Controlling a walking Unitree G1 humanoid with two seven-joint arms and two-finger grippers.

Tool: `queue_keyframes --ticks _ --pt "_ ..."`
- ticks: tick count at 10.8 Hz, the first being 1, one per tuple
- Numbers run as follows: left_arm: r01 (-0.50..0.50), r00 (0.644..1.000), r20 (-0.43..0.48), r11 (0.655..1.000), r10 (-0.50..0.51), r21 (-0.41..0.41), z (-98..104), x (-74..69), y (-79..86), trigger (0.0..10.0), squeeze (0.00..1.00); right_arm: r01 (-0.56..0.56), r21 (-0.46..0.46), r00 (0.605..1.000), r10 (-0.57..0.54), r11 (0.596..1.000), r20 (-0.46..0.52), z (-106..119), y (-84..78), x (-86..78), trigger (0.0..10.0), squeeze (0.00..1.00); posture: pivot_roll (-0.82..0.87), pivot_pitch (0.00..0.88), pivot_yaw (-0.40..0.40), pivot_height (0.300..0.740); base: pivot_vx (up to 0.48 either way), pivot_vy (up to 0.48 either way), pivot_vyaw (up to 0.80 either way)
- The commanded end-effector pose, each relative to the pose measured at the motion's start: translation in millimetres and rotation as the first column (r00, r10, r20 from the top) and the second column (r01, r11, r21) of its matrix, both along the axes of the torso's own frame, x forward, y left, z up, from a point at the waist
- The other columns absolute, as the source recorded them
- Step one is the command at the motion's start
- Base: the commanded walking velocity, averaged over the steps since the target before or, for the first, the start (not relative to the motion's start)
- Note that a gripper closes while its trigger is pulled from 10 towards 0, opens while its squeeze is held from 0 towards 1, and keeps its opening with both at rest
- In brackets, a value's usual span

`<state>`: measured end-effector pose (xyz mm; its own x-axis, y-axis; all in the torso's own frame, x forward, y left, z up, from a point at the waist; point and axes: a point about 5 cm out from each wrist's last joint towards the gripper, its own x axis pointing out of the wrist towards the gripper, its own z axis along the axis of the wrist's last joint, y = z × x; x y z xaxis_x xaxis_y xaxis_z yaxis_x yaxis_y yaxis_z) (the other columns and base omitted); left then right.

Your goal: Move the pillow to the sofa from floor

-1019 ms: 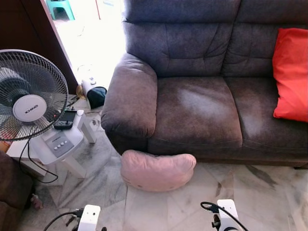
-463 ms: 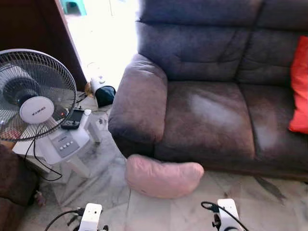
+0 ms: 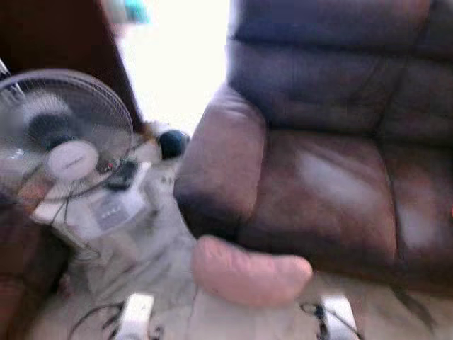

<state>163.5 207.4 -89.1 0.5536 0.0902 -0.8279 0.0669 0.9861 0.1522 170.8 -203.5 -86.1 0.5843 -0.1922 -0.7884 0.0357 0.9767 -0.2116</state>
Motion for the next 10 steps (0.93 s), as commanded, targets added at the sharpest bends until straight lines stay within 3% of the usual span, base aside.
queue_keyframes --ticks 1,8,10 --pt "0.011 1.0 -0.012 1.0 -0.011 -0.002 -1.2 -0.7 -3.6 10.0 0.0 0.015 -0.006 0.999 -0.015 1.0 -0.031 -4.4 -4.7 -12.3 10.0 0.0 0.03 0.106 -0.013 0.74 0.266 0.0 0.0" --pt "0.02 1.0 0.0 1.0 -0.02 -0.008 0.1 3.5 -7.0 10.0 0.0 0.022 -0.003 0.999 -0.022 1.0 -0.028 -4.3 -5.1 -12.1 10.0 0.0 0.02 0.094 -0.014 0.74 0.271 0.0 0.0" --pt "0.018 1.0 0.003 1.0 -0.018 -0.012 0.6 4.6 -7.2 10.0 0.0 0.021 -0.002 0.999 -0.021 1.0 -0.028 -4.3 -4.7 -12.0 10.0 0.0 0.02 0.093 -0.012 0.74 0.0 0.0 0.0"
